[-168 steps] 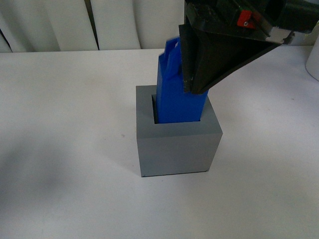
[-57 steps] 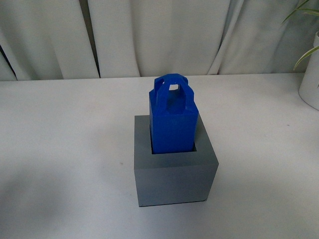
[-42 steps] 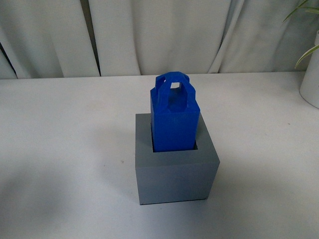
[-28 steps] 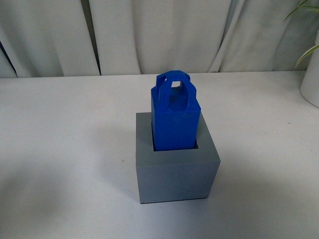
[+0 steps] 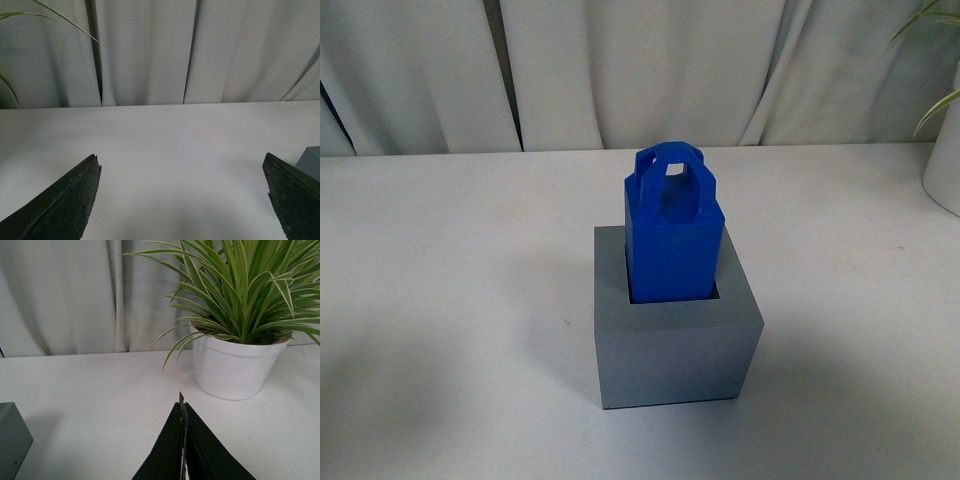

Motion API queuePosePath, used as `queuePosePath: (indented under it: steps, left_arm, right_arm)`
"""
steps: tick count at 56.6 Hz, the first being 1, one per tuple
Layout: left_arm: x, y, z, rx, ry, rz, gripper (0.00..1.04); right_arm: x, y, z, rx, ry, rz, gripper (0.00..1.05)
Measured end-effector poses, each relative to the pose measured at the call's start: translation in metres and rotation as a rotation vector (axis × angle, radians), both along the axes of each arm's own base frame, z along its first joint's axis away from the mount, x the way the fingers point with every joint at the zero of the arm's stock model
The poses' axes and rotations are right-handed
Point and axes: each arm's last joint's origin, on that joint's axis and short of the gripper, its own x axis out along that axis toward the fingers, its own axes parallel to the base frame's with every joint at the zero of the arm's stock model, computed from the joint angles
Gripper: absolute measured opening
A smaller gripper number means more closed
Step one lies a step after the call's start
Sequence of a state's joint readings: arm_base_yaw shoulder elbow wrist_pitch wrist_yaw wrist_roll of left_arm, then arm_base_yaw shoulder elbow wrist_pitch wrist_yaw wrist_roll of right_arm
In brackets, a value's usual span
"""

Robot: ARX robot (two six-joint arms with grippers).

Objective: Insert blue part into gray base

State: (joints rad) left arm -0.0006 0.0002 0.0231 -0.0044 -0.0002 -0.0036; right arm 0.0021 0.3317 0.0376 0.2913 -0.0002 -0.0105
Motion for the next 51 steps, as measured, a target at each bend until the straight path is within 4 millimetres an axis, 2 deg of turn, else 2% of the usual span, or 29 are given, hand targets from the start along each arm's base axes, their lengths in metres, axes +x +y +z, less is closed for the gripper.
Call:
queuePosePath:
  steps: [6, 33, 38, 42, 44, 51]
  left_arm:
    - [0.0, 0.0, 0.0, 0.0, 0.001, 0.0, 0.99]
    - [0.0, 0.0, 0.0, 0.0, 0.001, 0.0, 0.99]
    - [0.0, 0.0, 0.0, 0.0, 0.001, 0.0, 0.99]
    - [0.0, 0.0, 0.0, 0.0, 0.0, 0.0, 0.99]
    - [0.0, 0.0, 0.0, 0.0, 0.0, 0.0, 0.99]
    - [0.0, 0.0, 0.0, 0.0, 0.0, 0.0, 0.99]
  right_arm:
    - [-0.003, 0.0, -0.008, 0.0, -0.006, 0.001, 0.02]
    - [-0.011, 0.0, -0.008, 0.0, -0.011, 0.002, 0.02]
    - [-0.018, 0.0, -0.012, 0.0, 0.024, 0.002, 0.02]
    - [-0.021, 0.0, -0.01, 0.0, -0.01, 0.002, 0.02]
    - [-0.021, 0.0, -0.01, 0.0, -0.007, 0.002, 0.07]
    - [-0.021, 0.0, -0.01, 0.0, -0.007, 0.002, 0.37]
